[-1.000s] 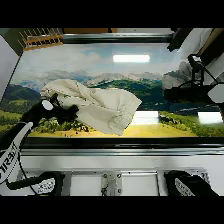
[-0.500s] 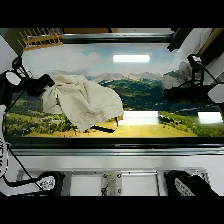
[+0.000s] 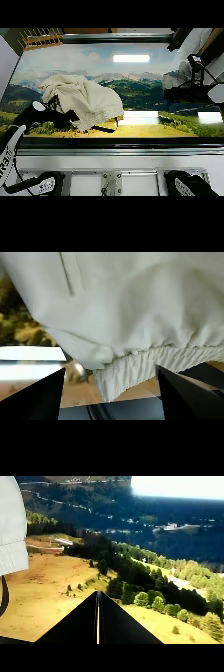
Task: Fold the clothes and pants, and hang the long-sleeved shirts on hangers.
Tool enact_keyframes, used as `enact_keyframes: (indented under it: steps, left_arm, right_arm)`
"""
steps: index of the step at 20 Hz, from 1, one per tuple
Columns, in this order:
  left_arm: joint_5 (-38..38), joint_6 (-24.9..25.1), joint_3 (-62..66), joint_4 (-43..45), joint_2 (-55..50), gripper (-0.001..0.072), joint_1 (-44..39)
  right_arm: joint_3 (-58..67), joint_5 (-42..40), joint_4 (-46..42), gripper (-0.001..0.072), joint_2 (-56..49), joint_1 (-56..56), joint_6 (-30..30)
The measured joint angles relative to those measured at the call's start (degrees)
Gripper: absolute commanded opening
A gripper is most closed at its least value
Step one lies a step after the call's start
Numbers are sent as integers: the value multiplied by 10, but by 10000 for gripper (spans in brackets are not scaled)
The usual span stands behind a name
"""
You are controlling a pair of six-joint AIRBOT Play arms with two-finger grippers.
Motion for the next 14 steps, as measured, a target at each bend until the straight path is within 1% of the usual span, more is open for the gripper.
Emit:
enact_keyframes:
  steps: [6,7,8,9,11,12,13,14]
  left_arm:
    - [61,17,-47,-47,-2,603,-62]
    - [65,17,-49,-49,-4,589,-69]
    - [70,16,-50,-51,-5,252,-76]
    - [76,16,-52,-46,-6,28,-81]
    - [81,16,-55,-40,3,20,-83]
    - [80,16,-55,-38,13,20,-80]
    - [84,16,-55,-38,24,20,-75]
    - [83,16,-55,-39,37,20,-68]
  right_arm:
    - [0,0,7,20,-5,0,0]
    - [0,0,12,20,-8,0,0]
    - [0,0,18,21,-11,0,0]
    - [0,0,25,21,-16,0,0]
    - [0,0,43,26,-32,0,0]
    - [0,0,53,152,-45,0,0]
    - [0,-2,64,403,-61,0,0]
    - [0,-1,76,567,-82,0,-1]
